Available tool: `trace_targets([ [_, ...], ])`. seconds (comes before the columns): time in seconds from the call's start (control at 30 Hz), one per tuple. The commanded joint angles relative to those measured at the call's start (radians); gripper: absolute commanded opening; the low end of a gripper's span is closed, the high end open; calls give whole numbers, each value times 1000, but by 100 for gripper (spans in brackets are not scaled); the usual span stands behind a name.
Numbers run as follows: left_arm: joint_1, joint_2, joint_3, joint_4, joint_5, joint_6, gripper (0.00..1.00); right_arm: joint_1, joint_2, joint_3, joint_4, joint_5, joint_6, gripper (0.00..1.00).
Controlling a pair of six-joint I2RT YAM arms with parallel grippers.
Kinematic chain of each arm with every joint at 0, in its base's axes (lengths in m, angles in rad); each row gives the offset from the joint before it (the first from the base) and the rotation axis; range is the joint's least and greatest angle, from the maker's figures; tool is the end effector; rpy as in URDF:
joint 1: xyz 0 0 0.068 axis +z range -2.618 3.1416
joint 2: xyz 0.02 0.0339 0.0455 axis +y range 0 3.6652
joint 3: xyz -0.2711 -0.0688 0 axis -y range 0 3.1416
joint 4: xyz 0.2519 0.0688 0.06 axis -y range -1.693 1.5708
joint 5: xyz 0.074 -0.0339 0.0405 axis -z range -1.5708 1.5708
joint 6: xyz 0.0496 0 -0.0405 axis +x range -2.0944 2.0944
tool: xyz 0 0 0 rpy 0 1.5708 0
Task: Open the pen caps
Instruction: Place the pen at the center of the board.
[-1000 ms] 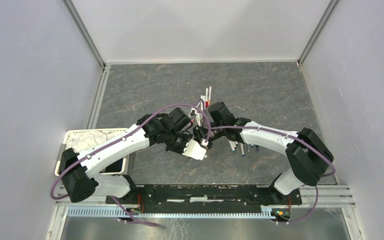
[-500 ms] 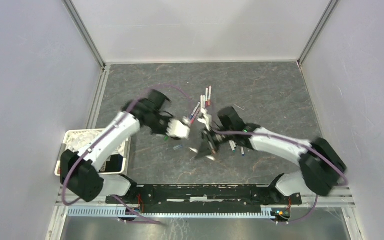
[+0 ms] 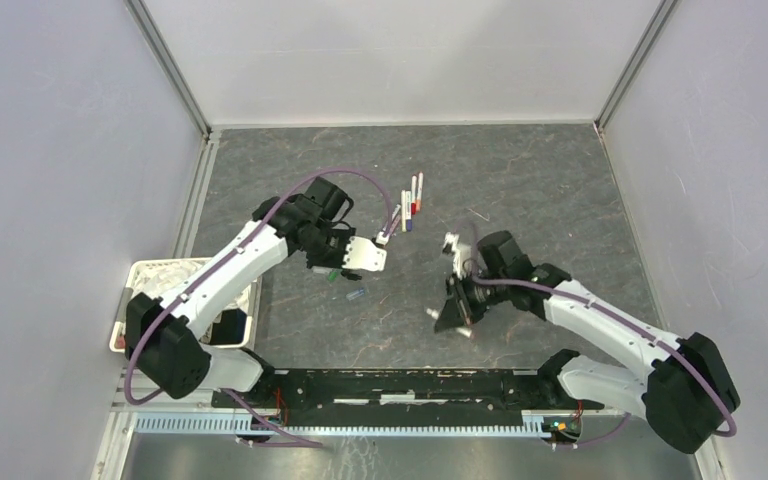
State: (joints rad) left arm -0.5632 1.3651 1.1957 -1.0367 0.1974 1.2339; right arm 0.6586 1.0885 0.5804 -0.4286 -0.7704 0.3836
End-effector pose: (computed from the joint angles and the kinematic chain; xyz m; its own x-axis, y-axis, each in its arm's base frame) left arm 0.2204 -0.1507 0.2810 0.2888 0.9122 -0.2908 0.9381 -0.2090 0.2760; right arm 0.1437 0.1549 0.1953 -0.8773 -0.3393 -0.3394 -0.4714 0.4767 0.7420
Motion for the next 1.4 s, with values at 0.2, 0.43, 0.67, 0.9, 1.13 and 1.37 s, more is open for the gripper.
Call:
trace_targets([
  [0.2, -27, 133, -80, 251, -43, -351, 20, -166, -40, 94, 64, 715, -5, 0],
  [0.43, -26, 261, -74, 399, -52, -404, 31, -254, -39, 11, 186, 854, 35, 0],
  [0.67, -26, 327, -141, 513, -88, -411, 29, -274, 37, -34, 314, 930, 12, 0],
  [0.9, -19, 281, -88, 472, -53, -468, 30, -274, 138, -50, 409, 917, 28, 0],
  [1.13, -3, 190, 67, 317, 22, -563, 47, -272, 217, -80, 462, 944, 28, 1],
  [1.37, 38, 148, 197, 174, 47, -672, 75, -273, 239, -99, 473, 955, 33, 22],
])
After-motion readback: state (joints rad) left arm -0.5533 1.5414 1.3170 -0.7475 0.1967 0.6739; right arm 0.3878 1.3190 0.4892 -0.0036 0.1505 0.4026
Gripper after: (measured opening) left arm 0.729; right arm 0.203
